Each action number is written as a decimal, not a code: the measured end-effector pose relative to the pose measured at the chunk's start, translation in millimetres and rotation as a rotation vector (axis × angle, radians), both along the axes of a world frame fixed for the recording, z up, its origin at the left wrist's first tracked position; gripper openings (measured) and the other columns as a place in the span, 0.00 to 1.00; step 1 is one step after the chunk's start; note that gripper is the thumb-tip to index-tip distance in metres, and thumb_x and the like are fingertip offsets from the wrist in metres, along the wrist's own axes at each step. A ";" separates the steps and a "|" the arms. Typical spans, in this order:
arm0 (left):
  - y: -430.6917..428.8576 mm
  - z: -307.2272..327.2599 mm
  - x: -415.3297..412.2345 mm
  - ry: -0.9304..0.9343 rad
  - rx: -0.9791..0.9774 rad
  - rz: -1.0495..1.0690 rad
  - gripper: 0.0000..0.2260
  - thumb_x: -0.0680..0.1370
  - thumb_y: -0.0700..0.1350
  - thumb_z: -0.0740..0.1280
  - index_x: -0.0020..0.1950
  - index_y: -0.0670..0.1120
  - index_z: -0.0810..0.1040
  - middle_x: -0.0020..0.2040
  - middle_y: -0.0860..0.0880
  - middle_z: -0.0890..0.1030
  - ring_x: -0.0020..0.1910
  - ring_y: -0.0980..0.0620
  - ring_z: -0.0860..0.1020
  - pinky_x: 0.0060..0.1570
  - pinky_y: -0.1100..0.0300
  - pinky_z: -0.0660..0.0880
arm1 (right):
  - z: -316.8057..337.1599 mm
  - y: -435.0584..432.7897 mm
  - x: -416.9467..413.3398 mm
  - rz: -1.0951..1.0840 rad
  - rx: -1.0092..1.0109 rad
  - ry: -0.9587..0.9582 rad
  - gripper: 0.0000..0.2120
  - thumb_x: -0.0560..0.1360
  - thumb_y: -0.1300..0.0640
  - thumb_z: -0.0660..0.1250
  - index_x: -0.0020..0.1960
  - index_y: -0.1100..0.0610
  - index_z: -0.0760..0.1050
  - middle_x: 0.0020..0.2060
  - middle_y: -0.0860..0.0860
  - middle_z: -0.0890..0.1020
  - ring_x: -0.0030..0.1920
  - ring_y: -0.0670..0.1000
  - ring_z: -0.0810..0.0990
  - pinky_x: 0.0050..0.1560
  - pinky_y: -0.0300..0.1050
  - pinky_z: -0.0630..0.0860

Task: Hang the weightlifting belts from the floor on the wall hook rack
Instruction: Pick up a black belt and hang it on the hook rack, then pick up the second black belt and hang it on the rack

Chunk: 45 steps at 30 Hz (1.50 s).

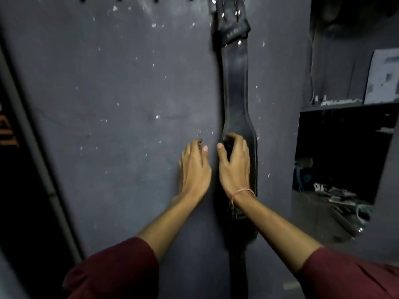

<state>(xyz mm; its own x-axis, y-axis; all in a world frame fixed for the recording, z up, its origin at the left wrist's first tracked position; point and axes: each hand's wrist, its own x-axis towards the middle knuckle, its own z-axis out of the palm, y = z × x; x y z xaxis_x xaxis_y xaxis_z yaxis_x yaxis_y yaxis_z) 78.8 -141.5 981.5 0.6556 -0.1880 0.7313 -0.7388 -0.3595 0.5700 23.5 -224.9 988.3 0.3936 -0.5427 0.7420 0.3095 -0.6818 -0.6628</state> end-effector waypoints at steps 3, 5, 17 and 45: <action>27.3 -49.9 -24.8 0.044 0.083 0.048 0.16 0.84 0.48 0.56 0.69 0.43 0.71 0.66 0.44 0.76 0.64 0.43 0.72 0.65 0.46 0.67 | -53.3 23.1 -29.2 0.143 0.110 0.179 0.16 0.79 0.53 0.65 0.64 0.57 0.70 0.59 0.52 0.73 0.58 0.52 0.75 0.63 0.52 0.72; 45.7 -85.2 -41.1 0.100 0.090 0.060 0.16 0.84 0.47 0.56 0.69 0.43 0.72 0.65 0.43 0.76 0.64 0.42 0.72 0.66 0.46 0.67 | -89.4 36.6 -50.7 0.176 0.132 0.289 0.18 0.79 0.51 0.64 0.66 0.56 0.69 0.61 0.52 0.73 0.60 0.51 0.74 0.65 0.51 0.71; 130.2 -323.4 -154.0 0.522 0.191 0.044 0.10 0.84 0.43 0.58 0.58 0.40 0.75 0.53 0.42 0.80 0.51 0.45 0.78 0.48 0.57 0.71 | -313.8 96.1 -156.1 0.365 0.318 0.794 0.17 0.79 0.51 0.65 0.65 0.56 0.70 0.62 0.53 0.73 0.57 0.51 0.75 0.55 0.42 0.73; 123.3 -800.2 -188.7 1.247 0.263 0.214 0.09 0.83 0.40 0.59 0.59 0.38 0.74 0.47 0.48 0.77 0.41 0.58 0.75 0.38 0.73 0.65 | -825.9 62.9 -181.0 0.421 0.627 1.473 0.09 0.80 0.69 0.58 0.56 0.65 0.75 0.42 0.54 0.78 0.41 0.46 0.78 0.50 0.44 0.72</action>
